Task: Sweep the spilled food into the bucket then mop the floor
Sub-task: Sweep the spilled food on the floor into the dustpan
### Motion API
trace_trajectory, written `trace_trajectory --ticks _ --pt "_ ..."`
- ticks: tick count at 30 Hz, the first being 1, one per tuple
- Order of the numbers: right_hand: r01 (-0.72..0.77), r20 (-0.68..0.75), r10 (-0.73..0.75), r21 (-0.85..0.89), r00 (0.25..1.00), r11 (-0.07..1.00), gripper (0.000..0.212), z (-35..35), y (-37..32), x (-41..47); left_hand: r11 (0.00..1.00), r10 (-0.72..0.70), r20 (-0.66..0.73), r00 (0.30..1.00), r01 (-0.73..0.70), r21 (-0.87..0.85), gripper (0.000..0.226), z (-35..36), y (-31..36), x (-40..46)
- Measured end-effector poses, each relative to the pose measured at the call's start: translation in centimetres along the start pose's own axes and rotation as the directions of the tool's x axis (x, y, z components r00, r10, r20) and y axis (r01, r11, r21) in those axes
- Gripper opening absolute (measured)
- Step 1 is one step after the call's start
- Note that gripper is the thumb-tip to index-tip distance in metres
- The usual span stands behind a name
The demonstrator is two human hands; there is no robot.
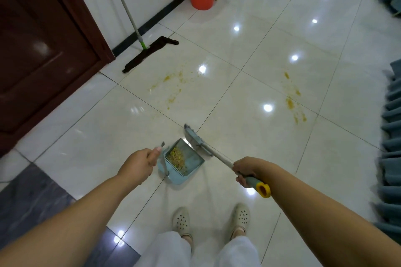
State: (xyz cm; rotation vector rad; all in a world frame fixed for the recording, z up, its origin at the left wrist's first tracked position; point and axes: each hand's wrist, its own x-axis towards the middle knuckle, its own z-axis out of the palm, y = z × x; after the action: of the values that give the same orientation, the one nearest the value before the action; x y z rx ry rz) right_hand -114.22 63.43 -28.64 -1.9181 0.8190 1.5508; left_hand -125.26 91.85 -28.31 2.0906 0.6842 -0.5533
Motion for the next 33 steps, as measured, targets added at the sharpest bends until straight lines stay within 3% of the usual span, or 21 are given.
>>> trace_trajectory --ticks 13,18,26,33 --pt "-0.053 0.216 0.041 0.054 0.976 0.997 0.008 3.0 1.4 -2.3 0.994 -0.049 0.001 0.999 0.049 -0.100 0.053 -0.6 -0.8 -0.5" --pt "-0.058 0.216 0.037 0.093 0.976 0.994 0.015 3.7 1.8 -4.2 0.983 -0.076 0.044 0.996 0.082 -0.165 0.054 -0.8 -0.6 -1.4" --pt "-0.029 0.185 -0.004 0.174 0.983 0.984 0.012 2.6 2.4 -6.7 0.993 -0.051 -0.024 0.998 0.048 -0.108 0.054 -0.8 1.3 -2.3" --pt "0.010 0.183 -0.063 0.277 0.981 0.961 0.011 -1.4 1.6 -8.6 0.987 -0.042 -0.098 0.994 0.026 -0.155 0.055 -1.4 5.9 -0.7"
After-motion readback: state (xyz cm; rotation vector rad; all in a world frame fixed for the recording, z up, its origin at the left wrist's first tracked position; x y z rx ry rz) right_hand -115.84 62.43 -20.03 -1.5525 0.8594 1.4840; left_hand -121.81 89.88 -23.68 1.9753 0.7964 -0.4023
